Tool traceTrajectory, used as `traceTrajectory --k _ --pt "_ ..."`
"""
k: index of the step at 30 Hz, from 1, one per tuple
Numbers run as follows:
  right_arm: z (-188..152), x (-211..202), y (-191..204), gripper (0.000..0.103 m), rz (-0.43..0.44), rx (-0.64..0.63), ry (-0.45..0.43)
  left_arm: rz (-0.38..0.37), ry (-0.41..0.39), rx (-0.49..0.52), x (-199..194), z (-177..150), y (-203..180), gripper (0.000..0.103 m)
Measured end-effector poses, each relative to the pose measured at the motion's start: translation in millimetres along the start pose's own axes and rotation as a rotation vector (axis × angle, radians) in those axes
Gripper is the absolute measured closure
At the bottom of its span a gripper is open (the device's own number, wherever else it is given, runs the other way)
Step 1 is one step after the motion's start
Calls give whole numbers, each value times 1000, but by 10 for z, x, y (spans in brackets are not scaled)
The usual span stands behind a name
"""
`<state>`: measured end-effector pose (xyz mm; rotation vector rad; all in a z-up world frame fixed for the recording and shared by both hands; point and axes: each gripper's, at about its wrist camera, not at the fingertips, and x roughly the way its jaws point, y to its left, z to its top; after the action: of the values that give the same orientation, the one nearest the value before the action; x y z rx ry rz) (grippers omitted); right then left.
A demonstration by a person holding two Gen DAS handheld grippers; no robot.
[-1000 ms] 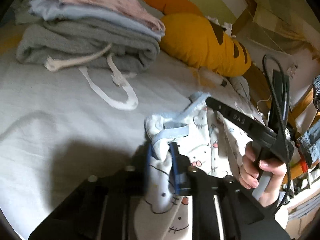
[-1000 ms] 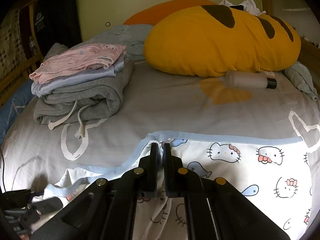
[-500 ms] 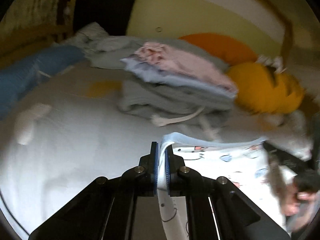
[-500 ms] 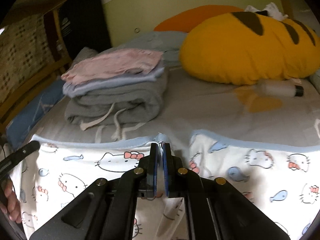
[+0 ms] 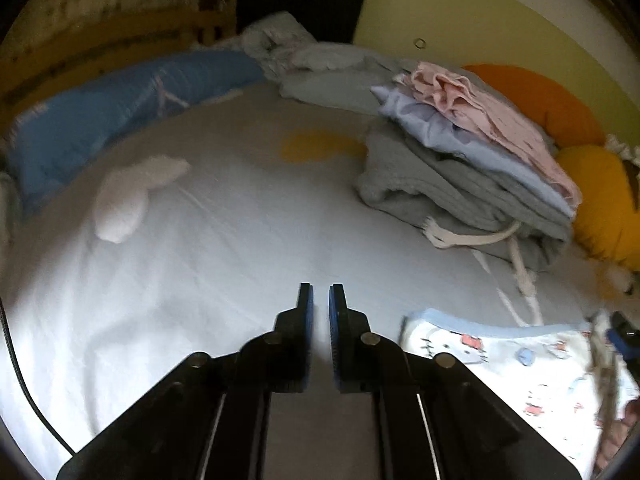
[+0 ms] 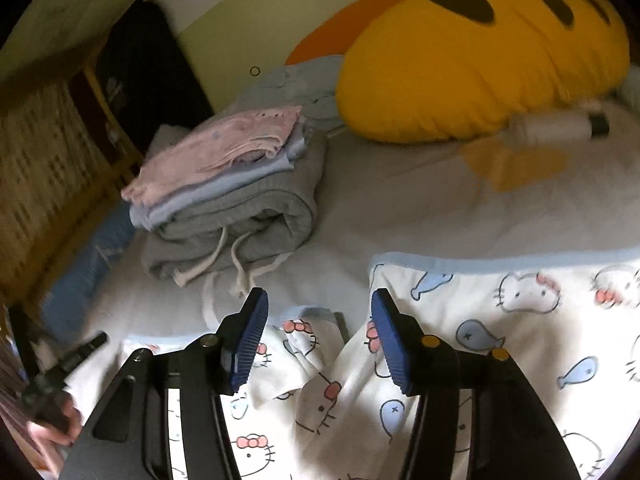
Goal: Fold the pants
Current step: 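Open the left gripper and move it back while the right gripper holds the edge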
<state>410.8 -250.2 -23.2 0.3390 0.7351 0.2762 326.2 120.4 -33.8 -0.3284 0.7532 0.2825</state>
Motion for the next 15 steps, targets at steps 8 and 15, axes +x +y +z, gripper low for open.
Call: traceTrajectory --k 8,15 --pt "-149 161 440 59 -30 -246 61 -44 40 47 40 -57 -178 76" --pt "-207 440 399 100 -151 -242 129 -133 114 28 141 -69 -150 59"
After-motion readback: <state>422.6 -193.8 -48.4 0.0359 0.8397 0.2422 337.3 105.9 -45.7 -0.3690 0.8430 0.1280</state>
